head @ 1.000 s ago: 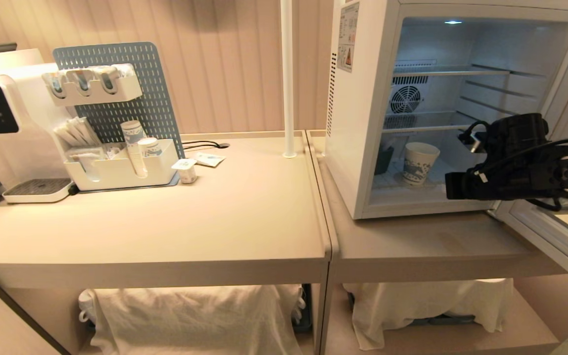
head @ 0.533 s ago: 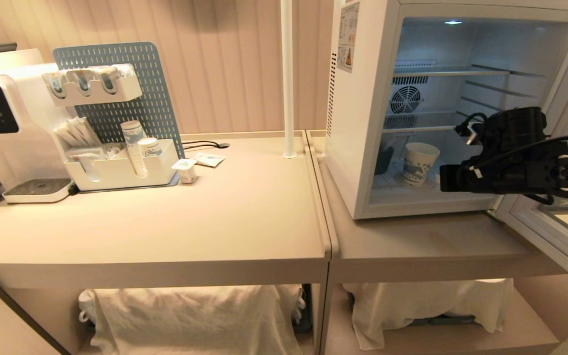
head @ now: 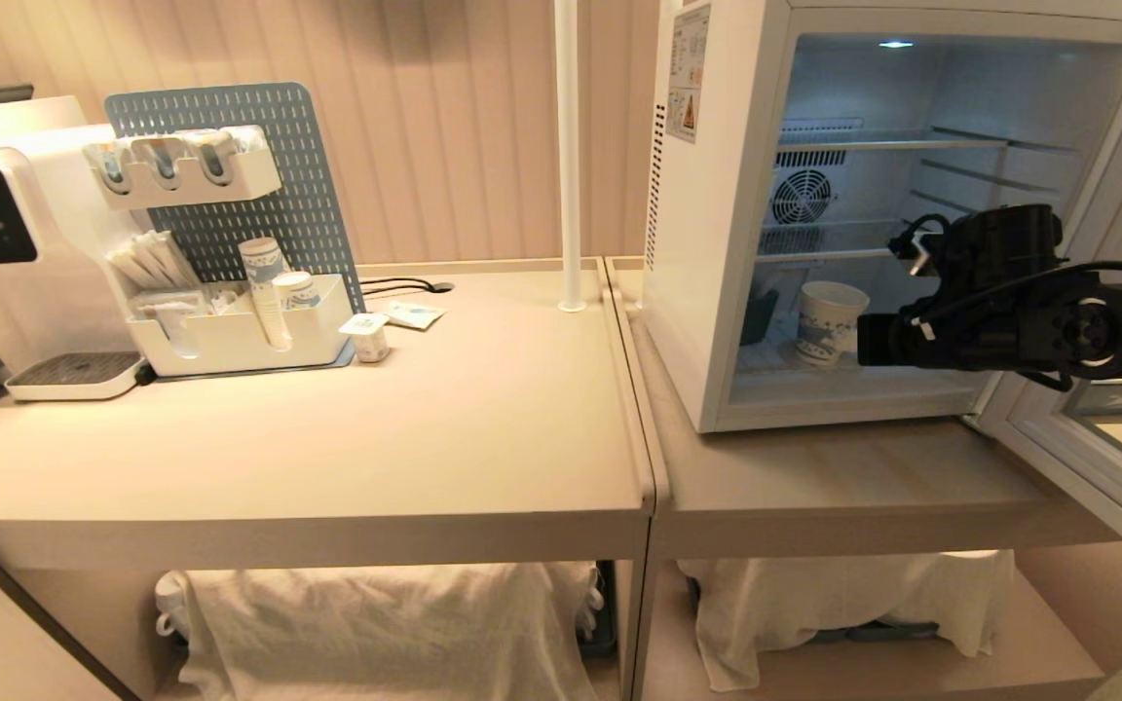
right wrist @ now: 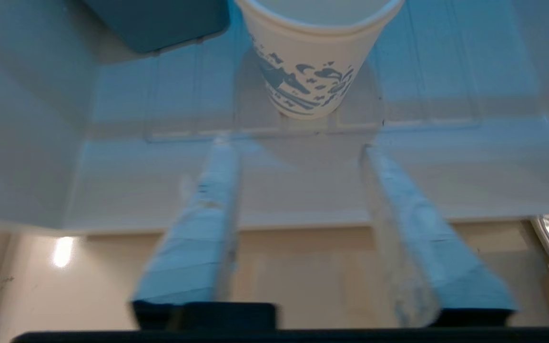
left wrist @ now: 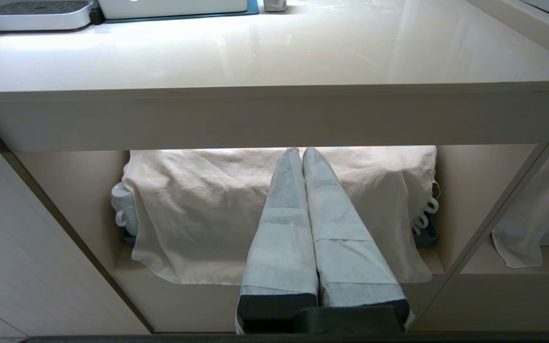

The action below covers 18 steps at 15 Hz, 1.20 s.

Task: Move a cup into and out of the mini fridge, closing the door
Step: Take the paper cup out of the freezer

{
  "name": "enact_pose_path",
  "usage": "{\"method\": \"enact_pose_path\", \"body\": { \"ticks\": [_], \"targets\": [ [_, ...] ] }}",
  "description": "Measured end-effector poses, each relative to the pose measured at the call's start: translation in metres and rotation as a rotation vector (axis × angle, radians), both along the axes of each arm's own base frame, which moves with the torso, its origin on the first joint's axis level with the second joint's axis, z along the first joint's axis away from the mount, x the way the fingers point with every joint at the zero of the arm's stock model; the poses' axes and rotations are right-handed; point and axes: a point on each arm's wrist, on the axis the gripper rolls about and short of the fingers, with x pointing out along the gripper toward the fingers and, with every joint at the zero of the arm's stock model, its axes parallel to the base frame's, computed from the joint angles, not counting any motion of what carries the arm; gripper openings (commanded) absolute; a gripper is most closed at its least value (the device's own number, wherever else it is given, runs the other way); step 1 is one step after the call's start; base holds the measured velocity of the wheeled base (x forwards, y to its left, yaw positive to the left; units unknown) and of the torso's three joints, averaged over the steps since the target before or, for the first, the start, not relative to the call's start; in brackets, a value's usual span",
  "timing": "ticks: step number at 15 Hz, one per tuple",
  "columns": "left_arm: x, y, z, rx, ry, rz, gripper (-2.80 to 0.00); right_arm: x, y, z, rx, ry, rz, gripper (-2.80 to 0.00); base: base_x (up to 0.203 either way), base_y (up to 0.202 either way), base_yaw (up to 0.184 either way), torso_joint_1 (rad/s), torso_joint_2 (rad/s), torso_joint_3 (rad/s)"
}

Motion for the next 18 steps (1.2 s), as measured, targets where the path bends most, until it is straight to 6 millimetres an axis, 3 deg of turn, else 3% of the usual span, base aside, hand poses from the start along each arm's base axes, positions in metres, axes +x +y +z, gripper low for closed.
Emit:
{"method": "enact_pose_path", "body": {
  "ticks": [5, 13, 18],
  "targets": [
    [0.0, 0.0, 0.0, 0.0, 0.0, 0.0, -2.8, 0.014, 0.0, -0.009, 0.009, -0.014, -0.009, 0.0, 0.0, 0.0, 0.0, 0.0, 0.0, 0.0],
    [0.0, 0.0, 0.0, 0.0, 0.0, -0.001, -2.8, 0.064, 0.002, -0.018, 0.026, -0.087, -0.063, 0.0, 0.0, 0.0, 0.0, 0.0, 0.0, 0.0],
    [0.0, 0.0, 0.0, 0.0, 0.0, 0.0, -2.8, 0.084, 0.002, -0.024, 0.027, -0.124, -0.065, 0.0, 0.0, 0.0, 0.0, 0.0, 0.0, 0.0]
  ]
}}
